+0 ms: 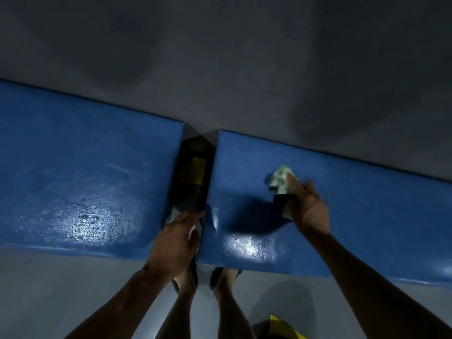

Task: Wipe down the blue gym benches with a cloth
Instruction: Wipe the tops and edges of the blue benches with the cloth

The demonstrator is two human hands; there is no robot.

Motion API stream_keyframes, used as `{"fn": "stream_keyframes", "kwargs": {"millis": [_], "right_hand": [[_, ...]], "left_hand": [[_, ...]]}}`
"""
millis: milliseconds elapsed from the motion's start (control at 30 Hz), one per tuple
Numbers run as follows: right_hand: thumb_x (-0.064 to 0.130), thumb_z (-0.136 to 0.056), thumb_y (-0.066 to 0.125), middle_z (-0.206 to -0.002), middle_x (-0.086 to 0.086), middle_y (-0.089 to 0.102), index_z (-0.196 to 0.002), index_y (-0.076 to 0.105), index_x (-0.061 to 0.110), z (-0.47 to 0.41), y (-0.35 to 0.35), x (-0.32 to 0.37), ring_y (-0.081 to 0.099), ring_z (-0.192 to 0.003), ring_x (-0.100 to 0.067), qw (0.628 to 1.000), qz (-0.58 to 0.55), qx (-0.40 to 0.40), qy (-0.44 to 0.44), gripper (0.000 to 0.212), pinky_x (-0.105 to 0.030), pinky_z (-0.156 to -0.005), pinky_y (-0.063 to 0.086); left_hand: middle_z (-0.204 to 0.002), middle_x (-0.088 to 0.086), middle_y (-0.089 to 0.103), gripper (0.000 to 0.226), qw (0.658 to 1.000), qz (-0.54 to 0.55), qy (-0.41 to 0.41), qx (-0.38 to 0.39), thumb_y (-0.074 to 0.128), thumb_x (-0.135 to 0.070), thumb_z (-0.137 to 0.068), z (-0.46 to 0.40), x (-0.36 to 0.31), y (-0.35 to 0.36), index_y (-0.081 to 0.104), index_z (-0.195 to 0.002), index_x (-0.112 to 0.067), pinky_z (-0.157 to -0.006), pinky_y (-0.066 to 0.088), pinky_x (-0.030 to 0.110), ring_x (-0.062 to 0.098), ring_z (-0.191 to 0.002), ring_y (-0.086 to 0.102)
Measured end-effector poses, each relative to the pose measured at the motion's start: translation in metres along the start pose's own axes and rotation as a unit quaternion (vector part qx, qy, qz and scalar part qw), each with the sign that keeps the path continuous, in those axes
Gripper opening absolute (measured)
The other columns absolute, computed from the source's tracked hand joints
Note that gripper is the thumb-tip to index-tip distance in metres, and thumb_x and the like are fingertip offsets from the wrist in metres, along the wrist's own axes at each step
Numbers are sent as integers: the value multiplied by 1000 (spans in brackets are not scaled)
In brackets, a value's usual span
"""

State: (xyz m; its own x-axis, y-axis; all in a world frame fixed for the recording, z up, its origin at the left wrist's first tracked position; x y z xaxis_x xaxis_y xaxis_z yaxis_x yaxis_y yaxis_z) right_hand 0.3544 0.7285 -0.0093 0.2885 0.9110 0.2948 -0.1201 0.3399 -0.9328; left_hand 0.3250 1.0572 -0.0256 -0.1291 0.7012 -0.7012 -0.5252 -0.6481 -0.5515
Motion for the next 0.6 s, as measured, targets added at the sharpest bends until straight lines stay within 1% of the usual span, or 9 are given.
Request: {"fn": "stream_keyframes", "kwargs": {"millis": [100, 167, 233, 333, 367, 433, 533, 567, 600], "right_hand": [[24, -81, 43, -102, -7, 49, -141, 47, 33, 23, 11, 5, 57, -80, -31, 980, -76, -97, 158, 61, -37, -73, 47], [20, -86, 46, -116, -12, 55, -145, 42, 26, 34, 44, 56, 60, -86, -30, 969, -115, -104, 194, 60, -32, -70, 45], [22, -86, 52, -123, -8, 59, -144, 44, 23, 51, 75, 124, 61, -75, -19, 984, -126, -80, 99, 58, -25, -59, 45], [27, -82, 57, -111, -3, 61, -138, 50, 27, 71, 98, 180, 62, -65, -22, 990, 8, 28, -140, 57, -29, -50, 48], [29, -81, 55, -107, -2, 61, -135, 53, 28, 68, 94, 174, 61, -64, -24, 981, 28, 35, -190, 54, -30, -49, 48], [29, -78, 54, -107, -4, 61, -133, 55, 27, 55, 75, 140, 62, -61, -27, 980, 44, 21, -191, 55, -31, -46, 50], [25, -87, 53, -119, -11, 56, -141, 47, 30, 44, 35, 46, 63, -81, -34, 994, 31, 68, -75, 55, -35, -63, 51], [33, -88, 47, -120, -12, 54, -142, 45, 32, 46, 18, 13, 63, -84, -36, 997, 15, 76, -28, 54, -34, -66, 49], [42, -84, 41, -116, -14, 54, -142, 46, 32, 49, 1, -20, 64, -80, -38, 999, 9, 39, 20, 59, -35, -65, 49]], "left_hand": [[-136, -5, 56, 54, 1000, -10, 0, 8, 48, -14, -88, 0, -2, 4, 48, -138, -33, -94, 49, 32, 16, -113, 61], [-136, -3, 57, 55, 1000, -9, -3, 10, 48, -13, -86, 2, -1, 5, 50, -138, -30, -92, 50, 30, 15, -111, 62], [-132, -1, 59, 52, 1000, -13, -13, 8, 46, -17, -84, 5, 2, 5, 53, -136, -24, -90, 50, 28, 14, -108, 63], [-115, 4, 67, 45, 999, -30, -17, -9, 39, -26, -83, 10, 5, 4, 60, -122, -20, -80, 53, 35, 22, -97, 66], [-114, 4, 67, 47, 999, -34, -24, -12, 37, -26, -81, 11, 5, 4, 61, -121, -19, -79, 54, 35, 23, -95, 67], [-123, 5, 66, 56, 999, -34, -21, -16, 32, -29, -78, 14, 6, 4, 64, -122, -17, -83, 55, 35, 22, -98, 69], [-125, 6, 65, 61, 999, -22, -7, -29, 31, -35, -79, 16, -4, 6, 63, -124, -11, -83, 50, 29, 13, -93, 65], [-125, 7, 65, 56, 999, -16, -11, -32, 34, -32, -82, 17, -7, 7, 62, -126, -12, -83, 48, 26, 9, -92, 63], [-125, 7, 65, 52, 999, -12, -14, -36, 38, -26, -83, 17, -10, 7, 61, -127, -13, -82, 46, 24, 7, -92, 61]]}}
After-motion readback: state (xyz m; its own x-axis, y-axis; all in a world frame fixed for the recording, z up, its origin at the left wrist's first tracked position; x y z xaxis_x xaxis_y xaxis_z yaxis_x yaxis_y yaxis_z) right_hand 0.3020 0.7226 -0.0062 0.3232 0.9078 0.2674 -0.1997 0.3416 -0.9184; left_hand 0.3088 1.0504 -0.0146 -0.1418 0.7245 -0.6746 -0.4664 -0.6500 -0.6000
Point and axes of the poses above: each hand's wrist, its own z-axis away from the middle knuckle, its own y-axis out of the palm, x = y × z, the point moved 3 cm from there along -z, towards the middle knuckle
